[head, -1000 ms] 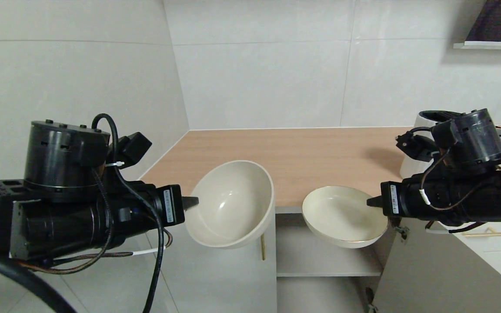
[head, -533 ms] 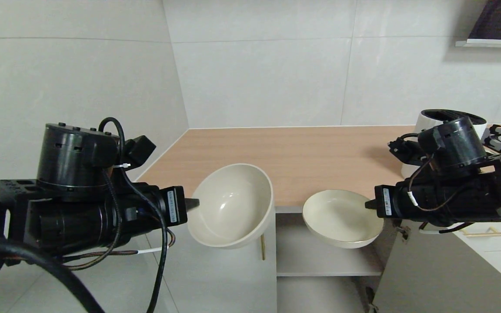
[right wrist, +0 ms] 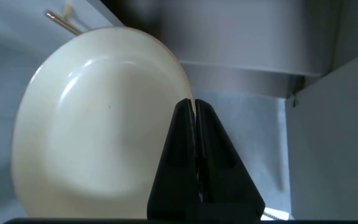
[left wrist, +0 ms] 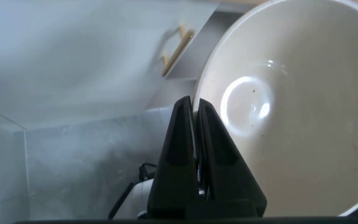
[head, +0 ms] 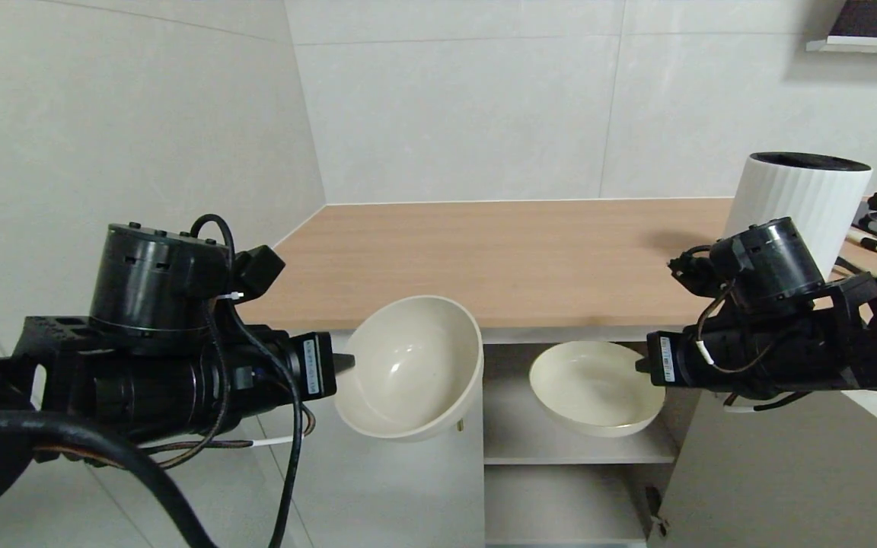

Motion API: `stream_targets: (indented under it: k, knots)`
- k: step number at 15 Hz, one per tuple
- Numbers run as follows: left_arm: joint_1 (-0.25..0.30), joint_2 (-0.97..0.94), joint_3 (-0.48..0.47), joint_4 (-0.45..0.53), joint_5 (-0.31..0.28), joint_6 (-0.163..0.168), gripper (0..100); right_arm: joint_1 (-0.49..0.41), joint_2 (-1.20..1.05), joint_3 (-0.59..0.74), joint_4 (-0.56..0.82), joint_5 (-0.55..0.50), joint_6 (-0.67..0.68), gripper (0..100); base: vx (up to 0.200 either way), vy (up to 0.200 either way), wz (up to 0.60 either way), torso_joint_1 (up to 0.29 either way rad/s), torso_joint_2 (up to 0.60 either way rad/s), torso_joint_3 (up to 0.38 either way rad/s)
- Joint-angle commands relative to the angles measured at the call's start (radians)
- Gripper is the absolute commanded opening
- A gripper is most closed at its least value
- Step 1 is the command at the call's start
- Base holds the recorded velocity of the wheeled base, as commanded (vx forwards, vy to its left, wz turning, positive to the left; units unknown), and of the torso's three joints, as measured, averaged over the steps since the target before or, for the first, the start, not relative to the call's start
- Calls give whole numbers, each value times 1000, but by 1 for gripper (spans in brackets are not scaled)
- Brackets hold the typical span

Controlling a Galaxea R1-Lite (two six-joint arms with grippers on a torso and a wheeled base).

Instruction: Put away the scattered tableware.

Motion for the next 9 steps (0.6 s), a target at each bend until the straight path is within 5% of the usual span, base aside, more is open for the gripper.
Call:
stream_targets:
  k: [1,9]
  knots:
    - [1,10,0,0,0,-1,0,0,17,3,-7,-1,-1,0,0,0,0,-198,481,290]
    - [3,23,0,-5,2,-1,0,-1,40,3,-7,-12,-12,0,0,0,0,-170,472,295]
